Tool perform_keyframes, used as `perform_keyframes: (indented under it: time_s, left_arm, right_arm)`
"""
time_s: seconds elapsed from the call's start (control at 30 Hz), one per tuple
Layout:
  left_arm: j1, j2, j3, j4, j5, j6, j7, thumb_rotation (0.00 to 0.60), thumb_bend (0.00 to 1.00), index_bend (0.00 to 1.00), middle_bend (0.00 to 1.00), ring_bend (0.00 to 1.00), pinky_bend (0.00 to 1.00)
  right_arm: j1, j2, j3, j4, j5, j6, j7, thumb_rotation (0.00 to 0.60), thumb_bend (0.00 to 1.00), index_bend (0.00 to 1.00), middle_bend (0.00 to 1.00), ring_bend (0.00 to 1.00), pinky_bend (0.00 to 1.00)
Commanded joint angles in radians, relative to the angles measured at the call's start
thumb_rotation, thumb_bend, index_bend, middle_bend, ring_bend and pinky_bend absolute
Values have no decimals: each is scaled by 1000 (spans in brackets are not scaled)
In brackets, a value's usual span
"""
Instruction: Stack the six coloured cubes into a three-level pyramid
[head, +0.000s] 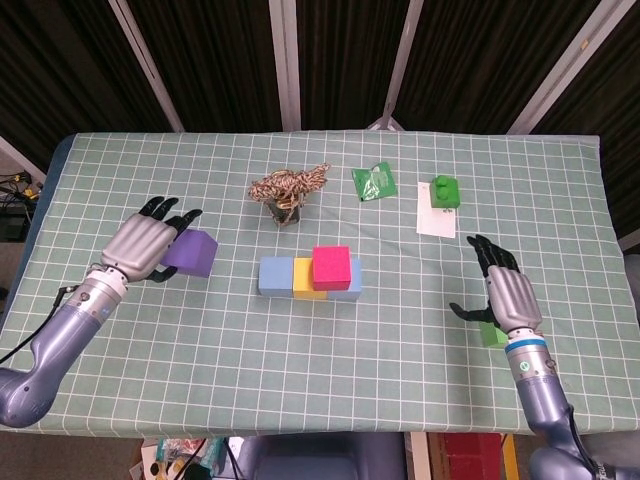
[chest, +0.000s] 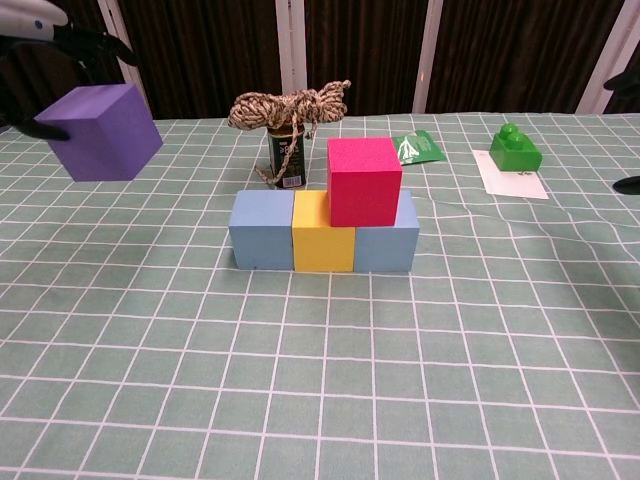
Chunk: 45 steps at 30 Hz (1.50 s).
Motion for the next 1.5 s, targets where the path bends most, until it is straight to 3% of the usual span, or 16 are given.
perform_keyframes:
  time_s: [0.03, 0.33, 0.7, 1.0, 1.5]
  left_arm:
    - [-149, 7, -12, -71, -254, 9, 157, 600, 412, 0, 311, 0, 0]
    - [-338, -110, 12, -71, -593, 123, 318, 600, 412, 0, 311, 0, 0]
    - [-508, -233, 9, -58, -808, 246, 474, 600, 412, 0, 310, 0, 0]
    - [-585, -323, -5, -25, -905, 323, 538, 600, 412, 0, 313, 0, 0]
    - [-631, -416, -36, 25, -959, 391, 570, 600, 412, 0, 326, 0, 0]
  right_arm:
    - [-5, 8, 6, -7, -5, -6, 15, 600, 223, 0, 0, 0, 0]
    - [-17, 31, 23, -12, -6, -20, 62, 600, 222, 0, 0, 0, 0]
    - [-23, 48, 34, -20, -8, -47, 103, 600, 223, 0, 0, 0, 0]
    - [-29, 61, 44, -26, -13, -65, 139, 600, 222, 0, 0, 0, 0]
    - [-35, 77, 53, -35, -27, -89, 180, 600, 222, 0, 0, 0, 0]
